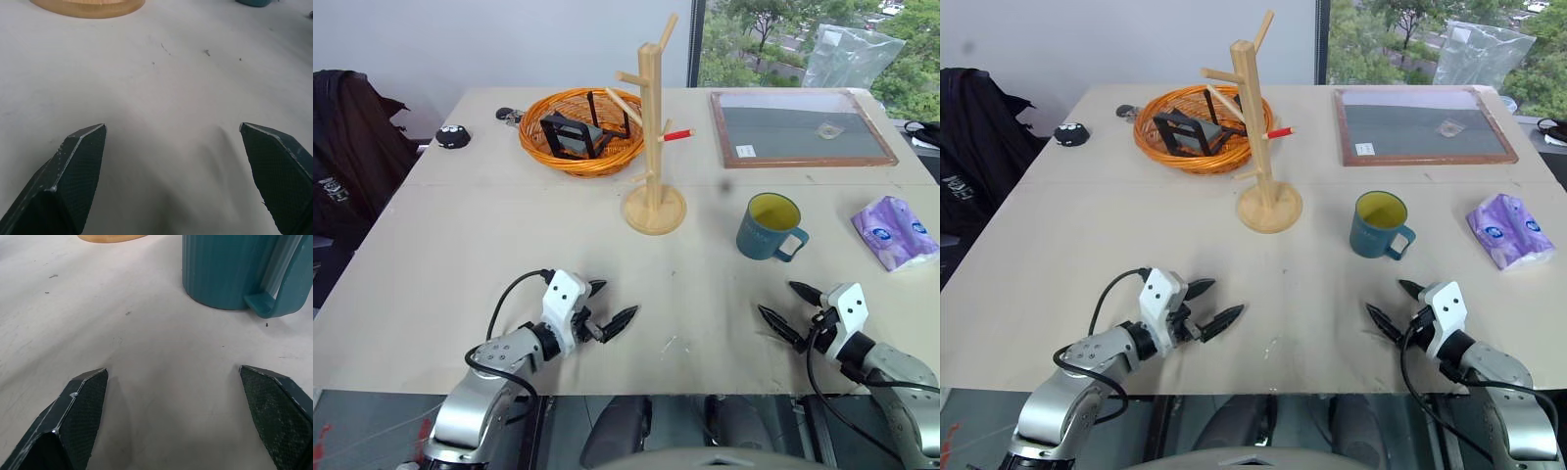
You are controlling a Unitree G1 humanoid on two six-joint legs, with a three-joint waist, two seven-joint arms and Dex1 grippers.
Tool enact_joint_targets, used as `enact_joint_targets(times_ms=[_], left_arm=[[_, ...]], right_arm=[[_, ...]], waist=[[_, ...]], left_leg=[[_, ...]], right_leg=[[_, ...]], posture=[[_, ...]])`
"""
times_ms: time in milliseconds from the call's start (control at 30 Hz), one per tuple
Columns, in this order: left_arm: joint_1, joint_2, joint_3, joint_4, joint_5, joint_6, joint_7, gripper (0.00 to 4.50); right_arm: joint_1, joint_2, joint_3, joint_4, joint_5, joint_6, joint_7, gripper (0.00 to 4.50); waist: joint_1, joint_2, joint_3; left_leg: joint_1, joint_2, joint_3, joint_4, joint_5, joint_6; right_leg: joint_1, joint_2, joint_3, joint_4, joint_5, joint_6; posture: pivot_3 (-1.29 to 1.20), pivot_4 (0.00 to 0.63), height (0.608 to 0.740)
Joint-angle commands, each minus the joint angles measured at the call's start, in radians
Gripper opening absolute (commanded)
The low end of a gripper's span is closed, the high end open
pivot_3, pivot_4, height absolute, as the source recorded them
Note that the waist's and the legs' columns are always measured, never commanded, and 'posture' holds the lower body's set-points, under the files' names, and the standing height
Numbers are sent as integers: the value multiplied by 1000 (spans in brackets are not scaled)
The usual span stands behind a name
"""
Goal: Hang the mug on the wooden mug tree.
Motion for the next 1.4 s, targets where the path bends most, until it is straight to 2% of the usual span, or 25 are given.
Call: enact_joint_targets(times_ms=[33,200,467,733,967,1033,1100,1300,1400], left_arm=[[-11,0,2,-11,-11,-4,-8,4500],[-47,6,-8,-1,-15,-8,-33,4500],[-187,23,-51,-32,-61,36,-109,4500],[-311,38,-107,-61,-80,81,-152,4500],[-387,56,-145,-89,-53,109,-142,4500],[-398,58,-152,-91,-35,104,-130,4500],[-402,53,-153,-93,-30,99,-120,4500],[-409,32,-133,-118,-74,113,-116,4500],[-415,31,-124,-130,-97,119,-117,4500]], right_arm=[[11,7,-24,-31,4,-11,-18,4331],[-4,45,-53,-50,3,11,-108,4331],[-123,159,-101,-103,-12,121,-367,4331],[-195,210,-71,-99,-108,139,-491,4331],[-239,238,-67,-38,-156,124,-533,4331],[-254,244,-64,-20,-163,117,-534,3818],[-268,248,-57,-1,-168,109,-530,2980],[-283,254,-44,24,-172,93,-514,12],[-293,251,-39,31,-170,82,-500,12]], waist=[[0,0,0],[0,0,0],[-1,1,1],[-1,1,2],[-6,2,2],[-9,2,2],[-13,2,2],[-23,2,2],[-25,2,2]], left_leg=[[0,0,0,0,0,0],[0,0,0,0,0,0],[0,0,0,0,1,-1],[-1,-1,0,-3,3,-5],[0,-1,0,-3,3,-5],[0,-1,0,-3,3,-5],[0,-1,1,-3,3,-5],[-1,-1,0,-3,3,-5],[0,-1,0,-3,3,-5]], right_leg=[[0,0,0,0,0,0],[0,0,0,0,0,0],[-1,1,0,0,1,1],[-2,1,1,0,1,1],[-2,2,1,0,1,1],[-2,2,1,0,1,1],[-2,2,2,0,1,1],[-2,3,2,0,1,1],[-2,3,2,0,1,1]], posture=[[0,150,740],[0,150,740],[0,150,740],[0,150,740],[0,150,740],[0,150,740],[0,150,740],[0,150,740],[0,150,740]])
